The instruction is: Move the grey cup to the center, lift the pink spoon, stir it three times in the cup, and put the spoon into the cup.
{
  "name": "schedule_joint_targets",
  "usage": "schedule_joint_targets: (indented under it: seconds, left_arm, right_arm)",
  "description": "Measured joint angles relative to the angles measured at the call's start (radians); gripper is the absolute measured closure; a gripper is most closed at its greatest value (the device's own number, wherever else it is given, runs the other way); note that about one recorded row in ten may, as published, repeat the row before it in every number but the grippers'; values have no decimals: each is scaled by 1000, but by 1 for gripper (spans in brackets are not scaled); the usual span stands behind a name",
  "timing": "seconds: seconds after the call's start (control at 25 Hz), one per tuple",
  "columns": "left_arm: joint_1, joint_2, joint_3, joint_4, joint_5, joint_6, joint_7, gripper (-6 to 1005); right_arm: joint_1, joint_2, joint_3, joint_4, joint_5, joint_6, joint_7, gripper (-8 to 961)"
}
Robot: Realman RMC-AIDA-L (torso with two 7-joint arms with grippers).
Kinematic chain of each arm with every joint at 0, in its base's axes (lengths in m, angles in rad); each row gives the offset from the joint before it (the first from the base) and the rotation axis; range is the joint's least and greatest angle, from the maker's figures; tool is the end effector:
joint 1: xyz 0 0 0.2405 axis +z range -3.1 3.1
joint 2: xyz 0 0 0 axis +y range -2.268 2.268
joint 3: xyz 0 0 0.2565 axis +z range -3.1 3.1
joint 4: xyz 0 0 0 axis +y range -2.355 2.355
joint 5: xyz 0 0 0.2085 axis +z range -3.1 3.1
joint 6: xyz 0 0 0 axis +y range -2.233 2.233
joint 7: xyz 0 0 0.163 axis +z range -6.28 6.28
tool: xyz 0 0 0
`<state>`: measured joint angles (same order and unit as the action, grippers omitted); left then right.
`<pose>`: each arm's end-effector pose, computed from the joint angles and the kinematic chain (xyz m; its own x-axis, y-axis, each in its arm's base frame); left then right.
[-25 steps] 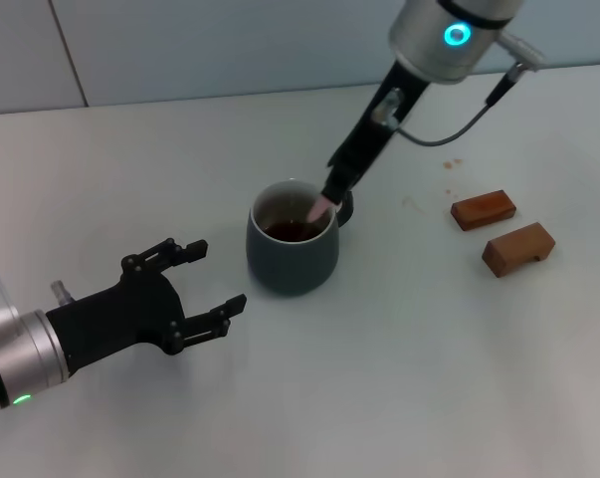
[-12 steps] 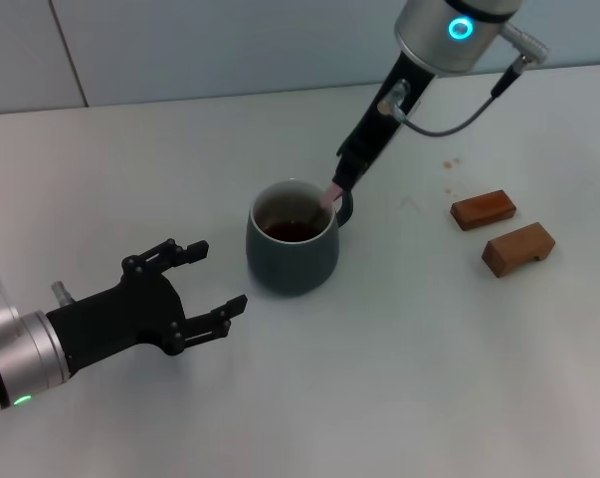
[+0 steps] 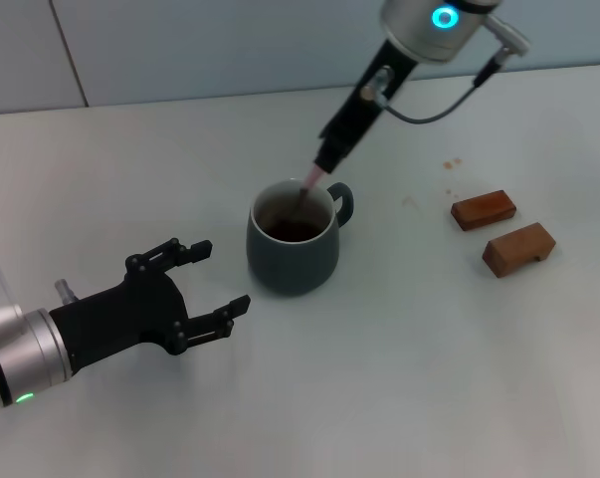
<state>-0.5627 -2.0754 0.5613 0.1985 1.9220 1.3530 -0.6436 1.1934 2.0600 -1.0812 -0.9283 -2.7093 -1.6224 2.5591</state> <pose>-0.2745 0.3191 -0.0780 0.8661 0.0368 0.4984 0.2621 -0.8826 -0.3904 0.0678 0.4295 -0.0154 0.7708 -0.5897 0.2413 -0.4866 -0.7893 -0.3746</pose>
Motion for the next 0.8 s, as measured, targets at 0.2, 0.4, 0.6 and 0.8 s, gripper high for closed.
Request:
schedule_joint_targets:
  seconds: [0.2,0.4,0.6,0.8]
  left_arm:
    - [-1,0,0,2,-1,0,0,174]
    - [-2,0,-2,2,-5,-3,-2,174]
    - [-2,0,-7,6,-6,-3,-26,174]
    - [-2,3,-7,21,-6,-3,-72,174]
  right_arm:
    - [-65,15,-3,-104,9,-26,0,805]
    - [-197,20,-37,-270,126,-27,-15,804]
    - [-422,19,-42,-483,354,-5,-105,707]
    - [-629,16,-37,-592,563,39,-242,542]
